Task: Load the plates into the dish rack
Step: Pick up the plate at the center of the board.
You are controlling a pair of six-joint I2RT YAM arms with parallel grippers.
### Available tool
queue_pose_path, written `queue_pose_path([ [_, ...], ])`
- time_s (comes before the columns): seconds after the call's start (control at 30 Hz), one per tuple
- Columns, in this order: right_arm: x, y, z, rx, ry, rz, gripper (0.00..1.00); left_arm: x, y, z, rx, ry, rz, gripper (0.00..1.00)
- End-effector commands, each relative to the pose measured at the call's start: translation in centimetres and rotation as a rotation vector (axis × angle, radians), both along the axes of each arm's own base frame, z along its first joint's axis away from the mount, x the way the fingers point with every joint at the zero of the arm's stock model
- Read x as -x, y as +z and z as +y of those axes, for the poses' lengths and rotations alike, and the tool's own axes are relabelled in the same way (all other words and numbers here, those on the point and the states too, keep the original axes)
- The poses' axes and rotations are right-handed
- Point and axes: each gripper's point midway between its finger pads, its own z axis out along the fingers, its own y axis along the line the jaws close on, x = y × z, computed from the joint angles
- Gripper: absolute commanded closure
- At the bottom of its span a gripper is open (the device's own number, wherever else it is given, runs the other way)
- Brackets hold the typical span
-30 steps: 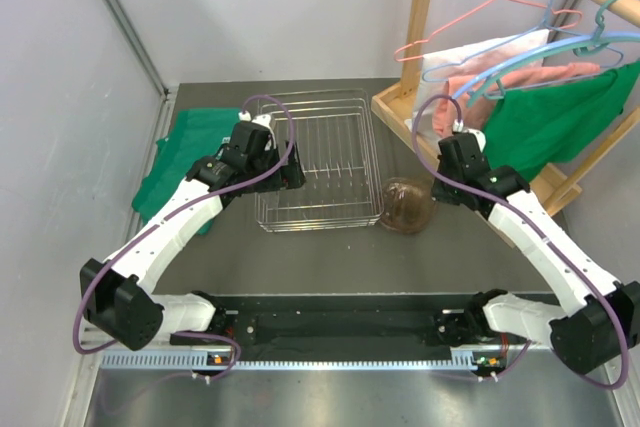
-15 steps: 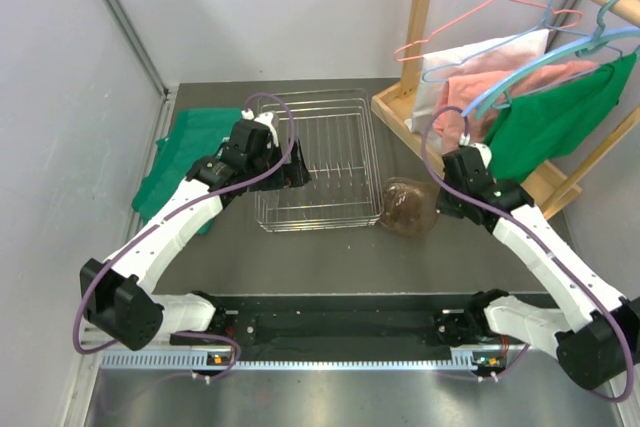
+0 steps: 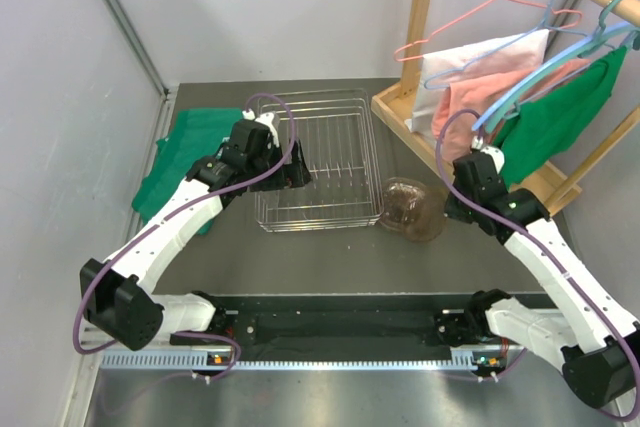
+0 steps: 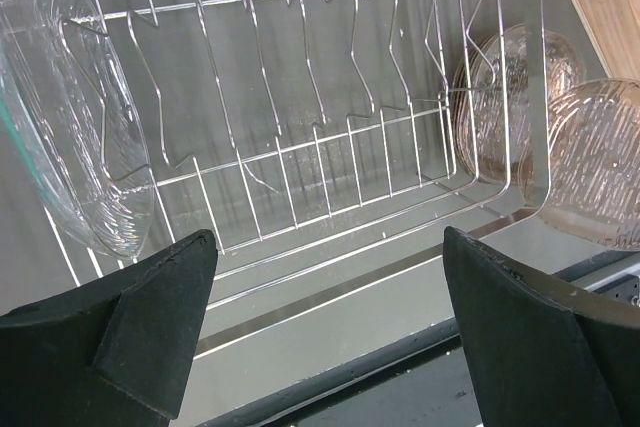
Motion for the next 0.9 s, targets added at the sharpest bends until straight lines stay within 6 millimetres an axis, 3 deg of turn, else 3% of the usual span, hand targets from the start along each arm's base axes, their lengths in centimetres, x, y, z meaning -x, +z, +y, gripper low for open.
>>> queue_pose_path([
  [0.0, -0.4, 1.7, 0.0, -0.007, -0.008, -0.027, 1.00, -0.9, 2.9, -0.7, 0.065, -0.014, -0.090, 0.01],
  [0.1, 0.4, 0.6, -0.1, -0.010, -0.014, 0.000, 1.00, -0.8, 3.1, -0.8, 0.068, -0.020, -0.092, 0.01],
  [0.23, 2.2, -0.3, -2.1, 0.031, -0.082, 0.025, 1.00, -0.7, 3.1, -0.7, 0.071, -0.017, -0.096, 0.01],
  [0.4, 3.2, -3.1, -3.2, 0.065, -0.133, 0.107, 1.00, -0.7, 2.7, -1.1, 0.078, -0.030, -0.086, 0.01],
  [0.6, 2.6, -5.1, -4.5, 0.043, -0.245, 0.165, 1.00, -0.8, 2.8, -1.2, 0.086, -0.034, -0.093, 0.01],
  [0.67, 2.5, -6.8, -5.0, 0.017, -0.275, 0.209, 1.00, -0.8, 2.7, -1.3, 0.086, -0.036, -0.087, 0.01],
  [0.7, 1.7, -7.4, -4.3, -0.024, -0.260, 0.209, 1.00, -0.7, 2.6, -1.3, 0.087, -0.039, -0.087, 0.01],
  [0.87, 1.5, -10.0, -4.0, -0.060, -0.253, 0.254, 1.00, -0.6, 2.1, -1.2, 0.079, -0.041, -0.081, 0.01],
])
